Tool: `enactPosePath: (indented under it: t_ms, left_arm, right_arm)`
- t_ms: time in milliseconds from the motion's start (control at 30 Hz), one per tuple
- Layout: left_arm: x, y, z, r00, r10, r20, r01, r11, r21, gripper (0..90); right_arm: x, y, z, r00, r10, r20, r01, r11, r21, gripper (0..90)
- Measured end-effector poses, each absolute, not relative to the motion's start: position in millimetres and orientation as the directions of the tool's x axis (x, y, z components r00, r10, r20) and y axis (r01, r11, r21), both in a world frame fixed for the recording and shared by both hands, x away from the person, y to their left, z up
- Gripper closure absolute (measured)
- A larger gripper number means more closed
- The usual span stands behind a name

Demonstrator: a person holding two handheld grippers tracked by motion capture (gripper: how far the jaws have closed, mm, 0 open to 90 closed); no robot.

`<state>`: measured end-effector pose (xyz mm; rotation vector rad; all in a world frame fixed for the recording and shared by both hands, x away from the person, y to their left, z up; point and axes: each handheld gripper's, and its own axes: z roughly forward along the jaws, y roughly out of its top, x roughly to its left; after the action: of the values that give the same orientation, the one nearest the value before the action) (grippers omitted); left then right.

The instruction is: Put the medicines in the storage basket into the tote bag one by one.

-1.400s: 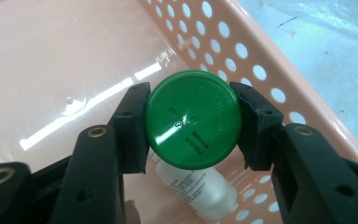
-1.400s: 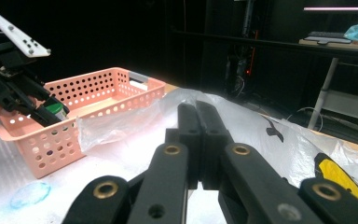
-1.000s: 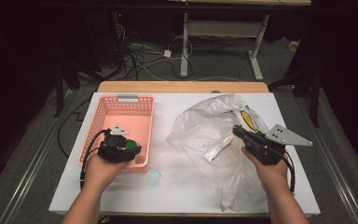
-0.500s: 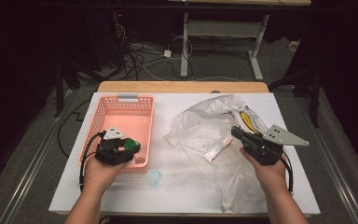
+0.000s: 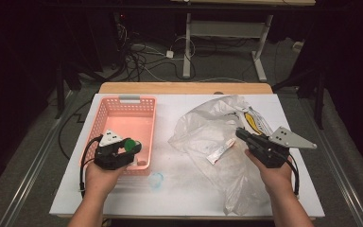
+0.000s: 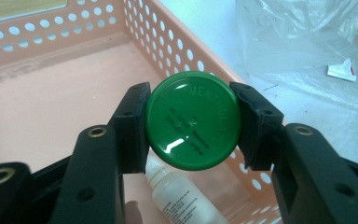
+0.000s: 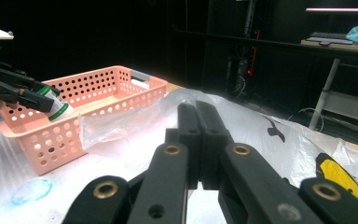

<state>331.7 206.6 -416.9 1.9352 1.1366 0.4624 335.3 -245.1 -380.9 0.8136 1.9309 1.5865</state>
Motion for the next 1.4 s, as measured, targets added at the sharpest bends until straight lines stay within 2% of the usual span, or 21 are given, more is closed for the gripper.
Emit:
enactPosePath:
  t_ms: [633,1400]
  left_arm:
    - [316,197,-399,0.551,0.83,-0.09,0.459,-0.211,0.863,50.5]
    - [304,153,-398,0.657,0.749,-0.084,0.414,-0.265,0.871,50.6]
  right_arm:
    - [335,-245,-379,-0.695,0.719,-0.015,0.121,0.138,0.983,90.0]
    - [335,-242,-379,-0.7,0.714,-0.018,0.12,0.142,0.983,90.0]
